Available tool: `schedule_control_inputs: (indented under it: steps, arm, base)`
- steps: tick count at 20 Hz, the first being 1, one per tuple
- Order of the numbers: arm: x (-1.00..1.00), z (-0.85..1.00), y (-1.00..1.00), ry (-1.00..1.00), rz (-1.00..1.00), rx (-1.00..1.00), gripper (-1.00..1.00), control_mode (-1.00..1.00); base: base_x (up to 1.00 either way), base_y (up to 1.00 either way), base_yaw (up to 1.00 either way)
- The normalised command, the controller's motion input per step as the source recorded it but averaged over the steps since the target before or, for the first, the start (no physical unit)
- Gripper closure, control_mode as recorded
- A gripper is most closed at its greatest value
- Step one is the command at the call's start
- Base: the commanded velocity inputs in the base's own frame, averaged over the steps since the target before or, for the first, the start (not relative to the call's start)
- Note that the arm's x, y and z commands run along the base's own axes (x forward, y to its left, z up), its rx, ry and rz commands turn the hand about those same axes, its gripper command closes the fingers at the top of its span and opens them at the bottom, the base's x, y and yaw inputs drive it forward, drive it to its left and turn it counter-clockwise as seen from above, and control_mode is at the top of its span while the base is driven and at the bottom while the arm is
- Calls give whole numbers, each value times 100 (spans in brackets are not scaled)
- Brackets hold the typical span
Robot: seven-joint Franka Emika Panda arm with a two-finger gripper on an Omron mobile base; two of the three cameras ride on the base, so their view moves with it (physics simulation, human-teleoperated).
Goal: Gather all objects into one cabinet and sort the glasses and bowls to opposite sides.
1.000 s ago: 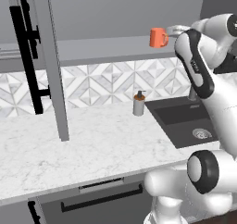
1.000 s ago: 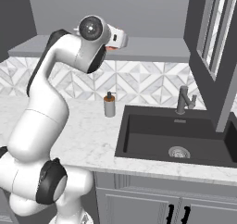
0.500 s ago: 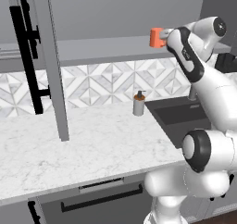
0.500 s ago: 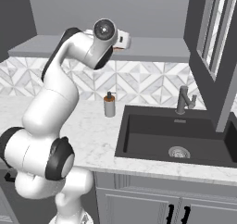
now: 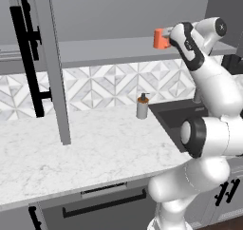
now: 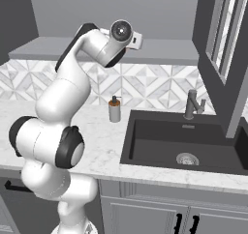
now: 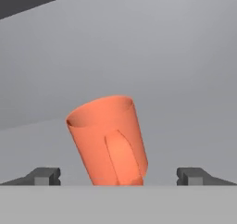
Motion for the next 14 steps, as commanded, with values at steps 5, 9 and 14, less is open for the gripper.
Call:
schedule_control_inputs:
  steps: [5, 9, 14]
  arm:
    - [26, 0, -3, 1, 0, 5, -100, -100]
    - [36, -4, 0, 3, 1, 0, -100, -100]
    - [17, 0, 0, 0, 0, 0, -100, -100]
  base:
    - [0, 0, 0]
    - [0, 0, 0]
    - [0, 0, 0]
